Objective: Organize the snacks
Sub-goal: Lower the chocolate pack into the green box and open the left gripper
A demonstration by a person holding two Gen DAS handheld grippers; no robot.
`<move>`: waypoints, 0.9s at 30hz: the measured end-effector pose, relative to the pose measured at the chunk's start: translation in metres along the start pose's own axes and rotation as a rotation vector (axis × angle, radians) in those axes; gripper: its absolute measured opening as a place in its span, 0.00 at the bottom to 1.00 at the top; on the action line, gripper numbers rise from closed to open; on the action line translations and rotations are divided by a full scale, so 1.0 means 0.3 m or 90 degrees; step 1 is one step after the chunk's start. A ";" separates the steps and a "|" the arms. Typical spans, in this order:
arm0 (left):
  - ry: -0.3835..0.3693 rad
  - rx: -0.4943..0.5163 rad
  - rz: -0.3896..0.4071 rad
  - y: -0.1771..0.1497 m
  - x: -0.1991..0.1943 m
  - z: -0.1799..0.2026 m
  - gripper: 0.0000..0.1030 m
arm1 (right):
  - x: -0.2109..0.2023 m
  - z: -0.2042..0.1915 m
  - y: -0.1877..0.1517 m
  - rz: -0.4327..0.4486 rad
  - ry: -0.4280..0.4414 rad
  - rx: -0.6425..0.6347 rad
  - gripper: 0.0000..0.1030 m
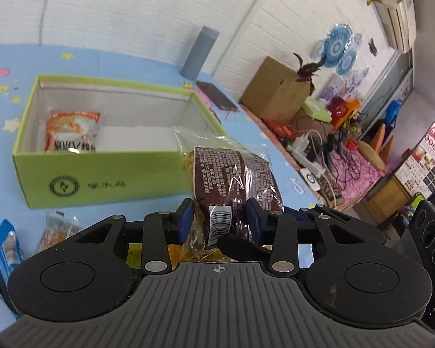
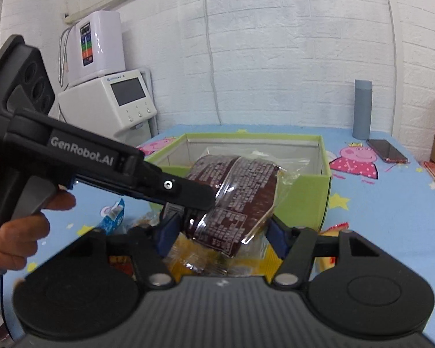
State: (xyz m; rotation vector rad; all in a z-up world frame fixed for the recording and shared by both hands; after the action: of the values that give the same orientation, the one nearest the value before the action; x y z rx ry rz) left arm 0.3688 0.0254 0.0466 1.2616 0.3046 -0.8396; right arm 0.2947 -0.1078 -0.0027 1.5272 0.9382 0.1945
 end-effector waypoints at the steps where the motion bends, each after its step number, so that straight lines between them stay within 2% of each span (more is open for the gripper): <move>1: 0.006 0.010 0.012 0.034 0.002 0.008 0.22 | 0.009 0.012 0.031 0.004 -0.003 -0.008 0.64; 5: 0.036 0.022 0.041 0.194 0.050 0.007 0.22 | 0.097 0.098 0.178 0.006 -0.008 -0.030 0.64; 8: 0.057 0.018 0.036 0.286 0.127 -0.019 0.22 | 0.193 0.162 0.257 -0.011 -0.007 -0.034 0.64; 12: 0.080 0.000 0.003 0.334 0.257 -0.085 0.22 | 0.328 0.244 0.284 -0.051 0.003 -0.013 0.64; 14: 0.080 -0.013 -0.014 0.332 0.310 -0.118 0.25 | 0.386 0.278 0.269 -0.071 0.003 -0.004 0.67; 15: 0.082 -0.022 -0.023 0.325 0.330 -0.136 0.33 | 0.404 0.293 0.263 -0.073 0.004 0.003 0.69; 16: 0.085 -0.030 -0.027 0.319 0.336 -0.150 0.44 | 0.413 0.308 0.257 -0.073 0.001 0.011 0.72; 18: 0.084 -0.039 -0.007 0.306 0.305 -0.168 0.60 | 0.384 0.324 0.254 -0.062 -0.007 0.020 0.78; 19: 0.083 -0.036 0.008 0.300 0.276 -0.169 0.64 | 0.354 0.323 0.253 -0.049 -0.007 0.023 0.86; 20: 0.084 -0.030 0.022 0.292 0.247 -0.165 0.65 | 0.310 0.315 0.252 -0.032 -0.007 0.022 0.93; 24: 0.072 -0.013 0.055 0.229 0.132 -0.122 0.70 | 0.125 0.261 0.213 0.015 -0.031 0.003 0.92; 27: 0.049 -0.006 0.052 0.147 0.075 -0.078 0.71 | 0.002 0.219 0.139 0.030 -0.031 0.019 0.97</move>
State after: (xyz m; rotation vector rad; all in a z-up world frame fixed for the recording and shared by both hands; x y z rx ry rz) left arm 0.4203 0.0409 0.0565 1.2904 0.3154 -0.7202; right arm 0.3540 -0.1528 0.0203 1.5763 0.8701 0.1768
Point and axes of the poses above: each gripper's, at about its wrist camera, not at the fingertips, and x roughly the way its jaws point, z to its right, y to its top, the point moved 4 cm from there along x, roughly the way its jaws point, and after that the axes turned 13 degrees about y, right-handed, at the moved point
